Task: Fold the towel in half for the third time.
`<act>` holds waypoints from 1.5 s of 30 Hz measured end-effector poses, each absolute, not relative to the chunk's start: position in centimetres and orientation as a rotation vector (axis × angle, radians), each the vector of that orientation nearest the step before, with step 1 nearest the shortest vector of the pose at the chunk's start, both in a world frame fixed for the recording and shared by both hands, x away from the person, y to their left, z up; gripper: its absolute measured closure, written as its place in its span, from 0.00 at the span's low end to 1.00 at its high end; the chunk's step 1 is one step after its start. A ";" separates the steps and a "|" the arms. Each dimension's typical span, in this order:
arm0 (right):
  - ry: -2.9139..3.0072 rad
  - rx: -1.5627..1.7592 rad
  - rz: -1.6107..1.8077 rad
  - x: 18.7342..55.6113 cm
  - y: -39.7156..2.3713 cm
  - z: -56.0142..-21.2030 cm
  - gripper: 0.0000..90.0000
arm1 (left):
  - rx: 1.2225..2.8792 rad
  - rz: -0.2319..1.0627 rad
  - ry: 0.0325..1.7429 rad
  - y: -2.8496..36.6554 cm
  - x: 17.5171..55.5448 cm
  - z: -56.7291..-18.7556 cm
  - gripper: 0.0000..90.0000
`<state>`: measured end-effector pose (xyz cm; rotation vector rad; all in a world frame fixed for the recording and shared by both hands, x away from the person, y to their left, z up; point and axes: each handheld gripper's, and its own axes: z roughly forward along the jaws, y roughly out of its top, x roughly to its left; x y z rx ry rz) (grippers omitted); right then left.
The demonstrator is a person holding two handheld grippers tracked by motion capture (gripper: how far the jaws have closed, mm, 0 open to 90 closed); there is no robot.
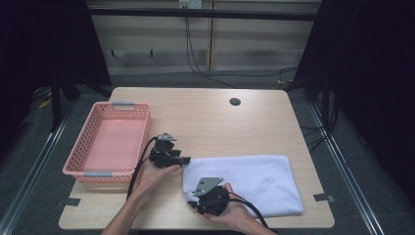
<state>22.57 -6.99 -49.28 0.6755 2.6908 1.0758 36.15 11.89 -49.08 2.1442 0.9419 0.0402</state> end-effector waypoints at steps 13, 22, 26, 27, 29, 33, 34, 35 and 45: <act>2.707 0.772 1.205 23.3 -8.3 -48.1 0.85 | 2.076 -0.078 0.868 12.1 36.1 -48.5 0.94; 2.618 0.785 1.343 23.6 -9.2 -45.2 0.85 | 2.015 -0.045 0.861 12.1 36.6 -45.4 0.94; 2.613 0.800 1.392 24.0 -9.1 -44.5 0.85 | 1.999 -0.042 0.862 12.3 36.7 -44.4 0.94; 2.612 0.800 1.417 24.2 -9.0 -44.3 0.85 | 1.993 -0.041 0.864 12.4 36.8 -44.1 0.94; 2.606 0.803 1.444 24.3 -8.9 -43.8 0.85 | 1.986 -0.028 0.858 12.7 36.8 -43.1 0.94; 2.577 0.783 1.515 24.8 -8.1 -42.2 0.85 | 1.980 0.019 0.852 13.2 37.0 -40.9 0.94; 2.571 0.772 1.524 24.9 -7.9 -41.7 0.85 | 1.974 0.028 0.851 13.5 37.0 -40.1 0.94; 2.561 0.751 1.534 25.1 -7.5 -41.1 0.85 | 1.966 0.039 0.853 13.6 37.0 -39.6 0.94; 2.439 0.719 1.717 25.6 -6.2 -37.8 0.85 | 1.977 0.141 0.829 13.6 37.0 -35.5 0.94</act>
